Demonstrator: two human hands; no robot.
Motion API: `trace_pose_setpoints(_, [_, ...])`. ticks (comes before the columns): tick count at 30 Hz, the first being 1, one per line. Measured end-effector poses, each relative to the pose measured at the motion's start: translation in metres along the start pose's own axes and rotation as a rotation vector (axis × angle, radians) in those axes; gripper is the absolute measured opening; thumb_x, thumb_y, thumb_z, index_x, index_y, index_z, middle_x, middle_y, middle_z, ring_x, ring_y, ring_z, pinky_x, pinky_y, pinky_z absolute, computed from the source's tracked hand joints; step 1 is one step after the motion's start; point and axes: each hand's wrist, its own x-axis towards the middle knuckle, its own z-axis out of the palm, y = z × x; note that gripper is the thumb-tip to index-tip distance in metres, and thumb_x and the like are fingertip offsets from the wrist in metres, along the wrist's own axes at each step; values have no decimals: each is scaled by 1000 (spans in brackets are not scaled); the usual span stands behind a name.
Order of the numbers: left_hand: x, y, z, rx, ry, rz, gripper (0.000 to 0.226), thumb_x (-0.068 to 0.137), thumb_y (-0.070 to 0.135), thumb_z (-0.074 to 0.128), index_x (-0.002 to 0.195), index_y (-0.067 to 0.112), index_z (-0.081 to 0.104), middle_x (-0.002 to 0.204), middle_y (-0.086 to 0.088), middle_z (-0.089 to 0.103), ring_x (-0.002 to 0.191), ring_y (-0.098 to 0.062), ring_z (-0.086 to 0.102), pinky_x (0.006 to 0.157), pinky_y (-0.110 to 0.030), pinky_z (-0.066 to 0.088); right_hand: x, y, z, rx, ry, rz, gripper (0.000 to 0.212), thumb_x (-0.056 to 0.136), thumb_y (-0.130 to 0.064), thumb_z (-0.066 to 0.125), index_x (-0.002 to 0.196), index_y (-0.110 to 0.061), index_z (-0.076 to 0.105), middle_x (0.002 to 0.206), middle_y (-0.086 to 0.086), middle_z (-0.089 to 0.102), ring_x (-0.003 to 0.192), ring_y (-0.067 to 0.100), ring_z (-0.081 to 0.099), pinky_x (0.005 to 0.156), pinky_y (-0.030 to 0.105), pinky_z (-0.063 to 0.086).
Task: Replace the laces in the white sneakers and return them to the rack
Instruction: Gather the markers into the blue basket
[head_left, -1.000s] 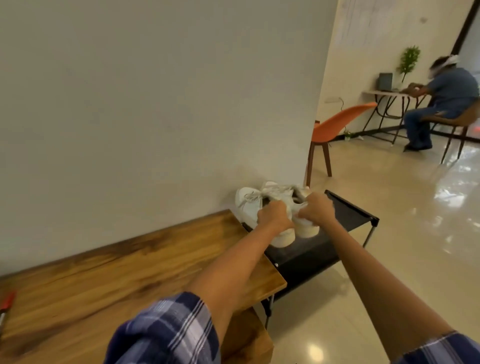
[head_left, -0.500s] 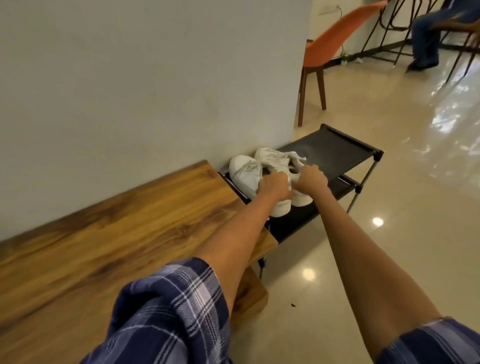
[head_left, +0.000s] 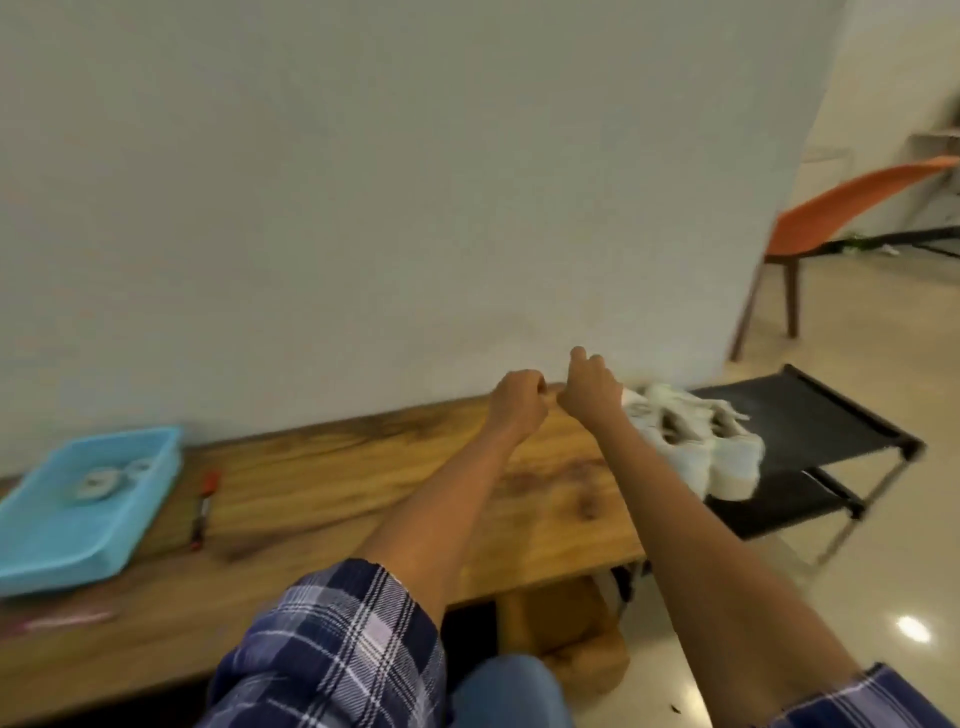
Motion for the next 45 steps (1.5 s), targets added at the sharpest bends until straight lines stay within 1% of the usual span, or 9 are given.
trace_pose_setpoints(5, [-86, -103, -97, 131, 128, -206, 26, 88, 2, 46, 107, 4, 65, 111, -11, 66, 104, -27, 60, 82, -32, 47, -48, -143, 22, 118, -148, -279, 38, 90, -6, 50, 127, -5, 42, 116, 16, 55, 100, 31, 57, 73, 33, 42])
trace_pose_setpoints(10, [-178, -181, -169, 161, 246, -413, 24, 89, 4, 46, 105, 2, 64, 113, -13, 64, 108, -28, 58, 89, -36, 46, -109, -244, 36, 242, -214, -486, 42, 90, -8, 51, 131, -7, 43, 116, 14, 58, 102, 30, 57, 71, 29, 38])
trace_pose_setpoints(19, [-262, -263, -220, 186, 317, -666, 22, 92, 11, 52, 111, 9, 63, 113, -8, 64, 105, -24, 60, 84, -35, 48, -176, -318, 73, 158, -363, -574, 38, 85, -5, 48, 123, -6, 52, 124, 13, 57, 111, 27, 55, 87, 33, 46])
trace_pose_setpoints(22, [-283, -291, -218, 174, 291, -783, 18, 92, 13, 54, 109, 8, 59, 111, -6, 64, 102, -21, 60, 80, -29, 50, -189, -334, 94, 145, -415, -569, 35, 85, -3, 49, 119, -4, 55, 119, 13, 60, 108, 27, 56, 86, 32, 46])
trace_pose_setpoints(27, [-303, -338, -199, 183, 266, -932, 17, 94, 14, 52, 111, 11, 55, 114, -3, 59, 101, -15, 57, 76, -22, 44, -191, -345, 138, 148, -496, -519, 26, 88, -4, 50, 113, -2, 56, 112, 15, 61, 88, 21, 51, 70, 27, 38])
trace_pose_setpoints(31, [-300, -363, -190, 184, 287, -998, 15, 95, 14, 50, 109, 15, 55, 113, -2, 61, 102, -14, 58, 80, -23, 47, -178, -348, 173, 141, -484, -442, 6, 87, -6, 51, 89, -11, 54, 91, 7, 56, 82, 19, 48, 67, 26, 38])
trace_pose_setpoints(35, [-291, -380, -199, 171, 326, -1035, 14, 95, 18, 51, 108, 15, 56, 109, -1, 61, 100, -14, 59, 77, -22, 46, -160, -354, 197, 195, -475, -335, 21, 89, -7, 47, 107, -6, 57, 102, 12, 63, 84, 21, 53, 66, 28, 41])
trace_pose_setpoints(42, [-292, -403, -220, 223, 353, -1125, 15, 95, 15, 50, 106, 11, 60, 105, -3, 64, 97, -15, 60, 72, -23, 44, -137, -381, 220, 326, -382, -176, 14, 88, -4, 44, 99, -9, 51, 79, 5, 52, 66, 18, 48, 48, 26, 32])
trace_pose_setpoints(45, [-292, -406, -216, 244, 342, -1139, 15, 95, 17, 50, 103, 12, 61, 101, -2, 64, 94, -13, 60, 69, -22, 42, -136, -382, 229, 318, -369, -171, 23, 88, -9, 49, 110, -6, 53, 89, 6, 54, 75, 20, 53, 52, 27, 36])
